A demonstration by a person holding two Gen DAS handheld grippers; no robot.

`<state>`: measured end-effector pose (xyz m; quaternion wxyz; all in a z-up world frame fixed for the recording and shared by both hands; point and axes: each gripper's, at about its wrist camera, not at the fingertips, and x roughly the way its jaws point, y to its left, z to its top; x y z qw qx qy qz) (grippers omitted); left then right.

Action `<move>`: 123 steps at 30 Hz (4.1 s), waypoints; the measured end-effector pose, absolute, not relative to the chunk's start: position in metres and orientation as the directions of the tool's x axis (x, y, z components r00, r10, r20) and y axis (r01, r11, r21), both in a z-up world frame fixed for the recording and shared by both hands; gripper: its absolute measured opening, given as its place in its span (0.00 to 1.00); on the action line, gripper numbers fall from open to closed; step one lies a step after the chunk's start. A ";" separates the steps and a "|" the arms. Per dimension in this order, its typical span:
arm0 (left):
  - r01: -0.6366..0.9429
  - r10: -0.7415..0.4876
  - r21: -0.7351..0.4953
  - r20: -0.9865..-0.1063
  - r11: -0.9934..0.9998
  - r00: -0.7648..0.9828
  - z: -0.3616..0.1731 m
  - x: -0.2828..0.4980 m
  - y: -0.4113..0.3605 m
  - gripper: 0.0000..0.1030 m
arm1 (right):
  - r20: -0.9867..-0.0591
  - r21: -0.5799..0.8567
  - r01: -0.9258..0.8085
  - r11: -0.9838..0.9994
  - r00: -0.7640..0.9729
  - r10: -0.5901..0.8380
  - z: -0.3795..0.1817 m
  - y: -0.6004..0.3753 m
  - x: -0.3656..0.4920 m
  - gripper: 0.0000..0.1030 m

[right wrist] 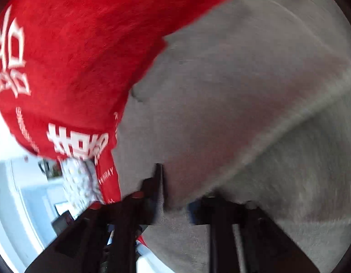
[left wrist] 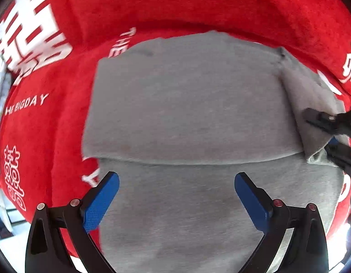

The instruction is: Fold small clothes

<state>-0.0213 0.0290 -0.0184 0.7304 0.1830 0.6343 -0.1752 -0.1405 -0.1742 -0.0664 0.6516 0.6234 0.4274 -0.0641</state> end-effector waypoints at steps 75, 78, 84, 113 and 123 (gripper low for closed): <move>0.432 0.009 0.100 -0.978 0.896 0.208 -0.029 0.012 0.019 0.98 | -0.914 0.380 0.717 0.585 0.388 0.118 -0.048 -0.274 -0.171 0.08; 0.425 -0.004 0.084 -0.979 0.901 0.203 -0.035 0.014 0.025 0.99 | -0.947 0.286 0.713 0.640 0.313 0.075 -0.057 -0.273 -0.170 0.09; 0.420 0.017 0.112 -0.975 0.900 0.223 -0.025 0.019 0.038 0.74 | -0.951 0.264 0.746 0.611 0.309 0.033 -0.028 -0.257 -0.184 0.11; 0.495 -0.020 0.046 -0.992 0.868 0.127 -0.007 -0.009 0.047 0.63 | -0.948 0.312 0.640 0.702 0.257 0.188 -0.020 -0.154 -0.185 0.15; 0.528 -0.017 0.053 -0.992 0.848 0.126 0.008 -0.025 0.041 0.63 | -0.942 0.335 0.616 0.713 0.250 0.225 -0.018 -0.132 -0.166 0.36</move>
